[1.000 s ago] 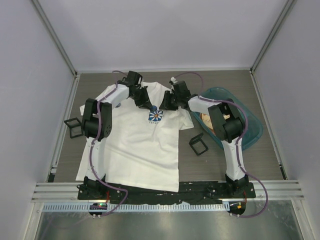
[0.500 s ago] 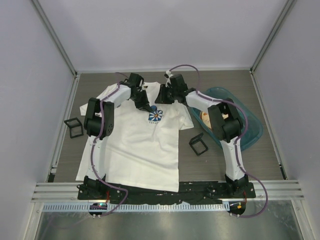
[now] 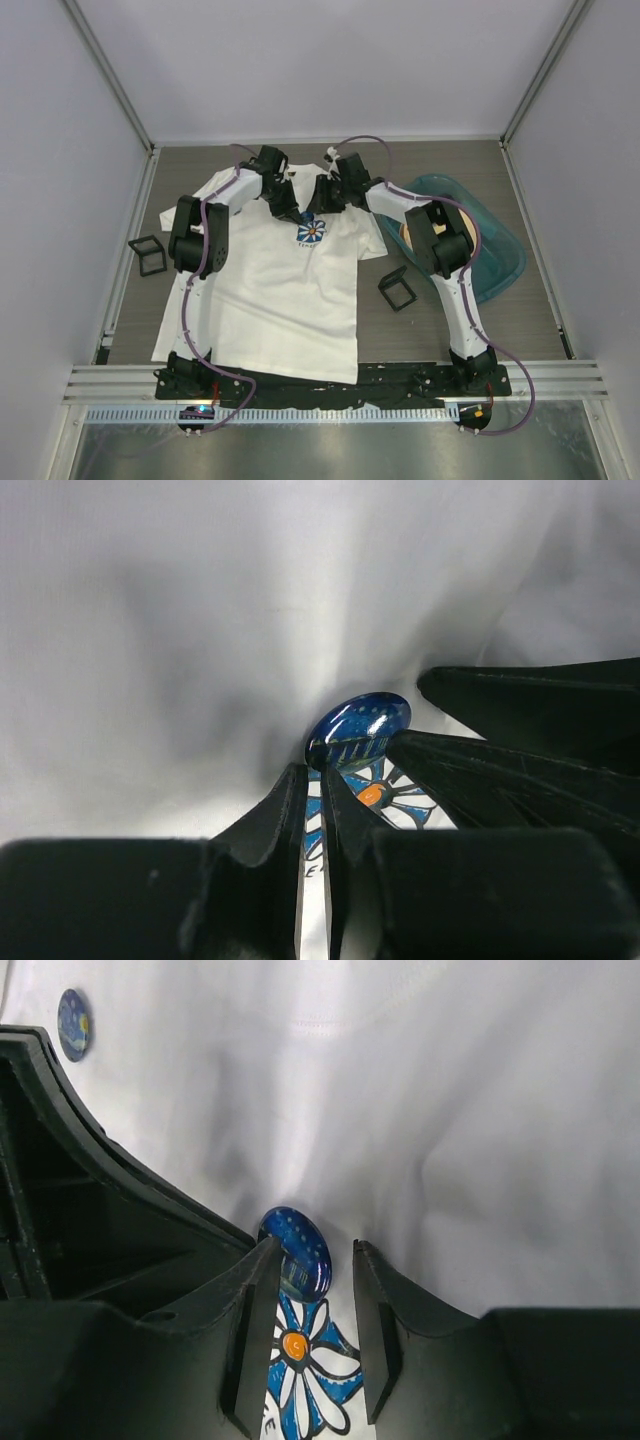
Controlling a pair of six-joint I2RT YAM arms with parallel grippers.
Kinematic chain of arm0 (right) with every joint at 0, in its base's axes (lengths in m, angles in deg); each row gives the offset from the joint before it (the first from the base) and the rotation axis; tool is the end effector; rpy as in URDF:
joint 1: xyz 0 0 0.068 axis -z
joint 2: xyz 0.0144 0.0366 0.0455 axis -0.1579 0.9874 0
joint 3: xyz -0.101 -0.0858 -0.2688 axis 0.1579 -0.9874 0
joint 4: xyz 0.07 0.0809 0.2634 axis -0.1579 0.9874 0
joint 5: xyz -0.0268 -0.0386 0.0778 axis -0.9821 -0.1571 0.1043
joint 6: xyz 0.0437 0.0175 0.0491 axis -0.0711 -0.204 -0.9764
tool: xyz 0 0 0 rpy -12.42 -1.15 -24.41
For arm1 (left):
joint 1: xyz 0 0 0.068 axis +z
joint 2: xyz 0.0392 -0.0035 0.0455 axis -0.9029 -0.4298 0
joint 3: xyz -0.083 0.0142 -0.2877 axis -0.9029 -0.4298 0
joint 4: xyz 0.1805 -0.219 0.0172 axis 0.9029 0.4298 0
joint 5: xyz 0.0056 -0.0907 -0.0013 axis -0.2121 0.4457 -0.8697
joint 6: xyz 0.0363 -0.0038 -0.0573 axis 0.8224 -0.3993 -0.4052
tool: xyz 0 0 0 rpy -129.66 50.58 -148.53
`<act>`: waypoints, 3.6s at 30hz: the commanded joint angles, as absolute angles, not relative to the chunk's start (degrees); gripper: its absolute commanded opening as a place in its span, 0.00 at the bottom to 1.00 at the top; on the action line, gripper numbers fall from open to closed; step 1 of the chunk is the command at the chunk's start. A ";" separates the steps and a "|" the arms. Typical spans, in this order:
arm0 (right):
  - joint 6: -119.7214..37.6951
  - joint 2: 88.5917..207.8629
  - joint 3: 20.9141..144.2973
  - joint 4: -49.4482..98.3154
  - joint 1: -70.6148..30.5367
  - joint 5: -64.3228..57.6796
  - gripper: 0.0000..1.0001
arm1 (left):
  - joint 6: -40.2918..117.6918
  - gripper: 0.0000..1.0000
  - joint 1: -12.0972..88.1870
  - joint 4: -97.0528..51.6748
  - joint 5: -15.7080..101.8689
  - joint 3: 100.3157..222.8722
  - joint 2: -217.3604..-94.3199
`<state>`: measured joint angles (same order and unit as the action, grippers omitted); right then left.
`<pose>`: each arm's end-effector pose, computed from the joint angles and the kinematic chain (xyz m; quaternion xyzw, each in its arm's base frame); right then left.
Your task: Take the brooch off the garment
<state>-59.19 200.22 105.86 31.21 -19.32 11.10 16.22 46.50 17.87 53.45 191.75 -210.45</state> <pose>0.4906 0.2887 0.1422 -0.1051 0.8924 0.3368 0.2813 0.4935 -0.1792 0.1500 -0.1014 0.9608 -0.2318 0.1136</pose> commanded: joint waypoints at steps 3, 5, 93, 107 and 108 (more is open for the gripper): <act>-59.86 199.95 106.38 29.20 -20.00 15.58 0.38 | 16.97 0.14 46.44 18.88 52.92 193.40 -211.30; -60.65 198.81 105.41 27.54 -19.92 16.28 0.36 | 16.97 0.14 46.44 18.79 52.92 193.40 -211.22; -47.99 185.19 102.44 38.70 -35.05 -18.38 0.44 | 6.86 0.66 52.59 4.28 68.66 182.67 -201.63; -57.31 184.04 100.92 35.62 -25.37 -5.16 0.43 | 11.87 0.44 50.66 10.70 65.15 188.65 -207.87; -57.66 184.74 101.88 35.62 -25.19 -4.73 0.41 | 12.13 0.43 50.66 10.88 64.36 188.65 -208.05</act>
